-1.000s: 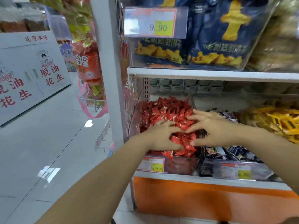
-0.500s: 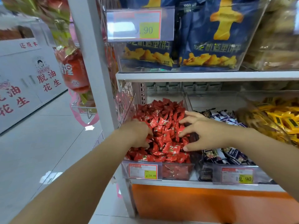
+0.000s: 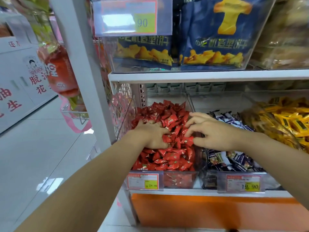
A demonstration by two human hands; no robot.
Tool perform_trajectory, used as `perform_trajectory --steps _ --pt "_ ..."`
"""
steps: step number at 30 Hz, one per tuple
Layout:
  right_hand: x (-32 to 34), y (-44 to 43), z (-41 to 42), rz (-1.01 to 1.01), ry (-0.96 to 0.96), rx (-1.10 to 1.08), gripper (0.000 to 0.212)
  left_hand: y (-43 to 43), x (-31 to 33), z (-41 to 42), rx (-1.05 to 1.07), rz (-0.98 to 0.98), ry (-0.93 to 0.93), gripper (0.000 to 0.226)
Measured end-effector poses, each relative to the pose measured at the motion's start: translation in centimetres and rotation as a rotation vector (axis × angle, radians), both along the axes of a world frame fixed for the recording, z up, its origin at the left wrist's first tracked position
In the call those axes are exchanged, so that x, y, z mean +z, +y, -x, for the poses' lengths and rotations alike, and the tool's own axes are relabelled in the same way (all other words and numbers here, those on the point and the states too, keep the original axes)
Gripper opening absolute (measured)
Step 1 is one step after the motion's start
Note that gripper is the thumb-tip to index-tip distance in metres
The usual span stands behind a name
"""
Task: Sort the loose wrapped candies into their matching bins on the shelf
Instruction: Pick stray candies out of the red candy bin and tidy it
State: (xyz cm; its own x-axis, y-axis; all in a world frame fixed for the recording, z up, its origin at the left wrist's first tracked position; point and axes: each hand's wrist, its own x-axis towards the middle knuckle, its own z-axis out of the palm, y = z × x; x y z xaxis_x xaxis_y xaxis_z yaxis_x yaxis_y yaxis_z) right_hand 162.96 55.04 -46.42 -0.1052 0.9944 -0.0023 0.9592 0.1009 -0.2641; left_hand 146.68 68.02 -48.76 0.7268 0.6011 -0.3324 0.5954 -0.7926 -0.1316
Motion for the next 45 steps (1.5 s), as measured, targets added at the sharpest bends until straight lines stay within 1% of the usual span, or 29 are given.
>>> perform_trajectory --steps 4,6,8,11,12,14,15,16,18,21,23,25,30,36,39,41,42,44,45 --pt "0.3 0.1 -0.4 0.001 -0.046 0.015 0.017 0.6 1.7 1.0 0.055 -0.036 0.19 0.068" --pt "0.5 0.0 -0.6 -0.002 -0.055 0.013 0.015 0.8 2.5 1.7 0.074 -0.02 0.188 0.068" --pt "0.5 -0.1 -0.7 -0.01 -0.047 0.017 0.014 1.2 3.1 2.3 0.083 0.054 0.058 0.063" --pt "0.4 0.1 -0.8 -0.038 -0.034 0.031 0.014 1.5 3.7 2.3 0.088 0.241 -0.278 0.047" --pt "0.4 0.2 -0.9 -0.055 -0.008 0.034 0.013 1.6 3.6 1.8 0.068 0.24 -0.386 0.044" --pt "0.3 0.3 -0.9 -0.086 0.075 0.029 0.013 1.8 3.3 0.0 0.006 0.162 -0.557 0.044" --pt "0.2 0.4 -1.0 -0.105 0.115 0.023 0.014 1.8 3.0 -1.1 -0.021 0.121 -0.602 0.047" --pt "0.1 0.5 -1.0 -0.126 0.145 0.02 0.016 2.0 2.6 -2.3 -0.038 0.083 -0.61 0.049" --pt "-0.1 0.6 -1.2 -0.172 0.165 0.021 0.017 2.3 1.5 -4.4 -0.057 0.035 -0.529 0.054" --pt "-0.5 0.6 -1.4 -0.204 0.155 0.032 0.017 2.8 0.1 -6.0 -0.011 0.067 -0.269 0.066" --pt "-0.7 0.6 -1.5 -0.198 0.157 0.039 0.016 3.1 0.1 -5.9 0.013 0.022 -0.129 0.066" --pt "-0.6 0.6 -1.4 -0.19 0.168 0.041 0.016 3.5 0.7 -5.1 0.026 -0.015 -0.061 0.062" --pt "-0.5 0.4 -1.3 -0.168 0.174 0.04 0.016 3.7 2.1 -2.2 0.115 0.069 -0.05 0.059" --pt "0.0 0.1 -0.7 -0.119 0.158 0.012 0.017 2.4 3.2 0.6 0.204 -0.052 -0.046 0.061" --pt "0.5 -0.3 -0.3 -0.125 0.204 -0.017 0.016 0.2 4.3 1.9 0.194 -0.043 -0.134 0.061" --pt "0.9 -1.0 0.0 -0.179 0.281 -0.055 0.013 -1.8 5.0 3.3 0.152 0.039 -0.203 0.064" --pt "1.2 -1.4 0.0 -0.218 0.301 -0.072 0.013 -2.8 5.0 4.0 0.126 0.112 -0.2 0.067" --pt "1.4 -2.0 0.1 -0.259 0.277 -0.084 0.014 -4.6 4.3 5.1 0.088 0.247 -0.091 0.074" --pt "1.4 -2.2 0.3 -0.254 0.238 -0.068 0.015 -5.1 3.4 5.3 0.084 0.28 -0.023 0.076"
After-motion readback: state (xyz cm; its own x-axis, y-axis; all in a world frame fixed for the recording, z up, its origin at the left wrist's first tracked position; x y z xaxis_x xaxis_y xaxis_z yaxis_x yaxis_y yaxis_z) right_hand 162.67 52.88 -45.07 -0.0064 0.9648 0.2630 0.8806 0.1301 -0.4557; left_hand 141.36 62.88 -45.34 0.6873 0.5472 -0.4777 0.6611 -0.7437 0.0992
